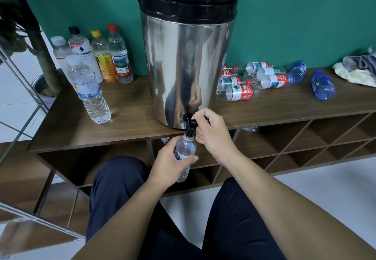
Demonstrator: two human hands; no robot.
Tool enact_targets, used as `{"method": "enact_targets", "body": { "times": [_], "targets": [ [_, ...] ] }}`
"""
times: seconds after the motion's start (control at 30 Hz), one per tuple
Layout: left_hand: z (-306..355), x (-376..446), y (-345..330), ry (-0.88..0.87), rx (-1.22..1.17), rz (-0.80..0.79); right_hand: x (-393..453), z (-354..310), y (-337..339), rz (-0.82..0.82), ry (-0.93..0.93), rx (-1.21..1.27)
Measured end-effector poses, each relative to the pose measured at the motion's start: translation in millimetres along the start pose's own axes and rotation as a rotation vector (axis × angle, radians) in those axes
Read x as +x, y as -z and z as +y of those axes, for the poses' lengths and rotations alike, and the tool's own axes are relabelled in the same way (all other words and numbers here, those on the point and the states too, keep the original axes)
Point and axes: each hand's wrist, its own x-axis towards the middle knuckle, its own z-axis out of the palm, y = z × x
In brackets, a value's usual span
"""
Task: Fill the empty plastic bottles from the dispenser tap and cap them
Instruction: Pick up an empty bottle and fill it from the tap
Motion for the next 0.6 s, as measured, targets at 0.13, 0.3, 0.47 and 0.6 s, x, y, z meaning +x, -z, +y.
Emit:
{"method": "enact_targets", "body": {
  "times": [0.13, 0.3, 0.47, 0.6],
  "targets": [
    [0.6, -0.3, 0.2, -0.002, 0.018, 0.001, 0.6, -0.5, 0.7, -0.004, 0.002, -0.009],
    [-0.3, 0.0, 0.8, -0.001, 0.021, -0.006, -0.2, -0.4, 0.8, 0.006, 0.004, -0.012],
    [-0.3, 0.3, 0.6, -0.001, 0.026, -0.004, 1.2, 1.5, 1.5, 0.008, 0.003, -0.025],
    [-0.1, 0.3, 0.4, -0.005, 0.028, -0.004, 1.0, 1.4, 1.2, 0.010, 0.008, -0.017]
  ]
}}
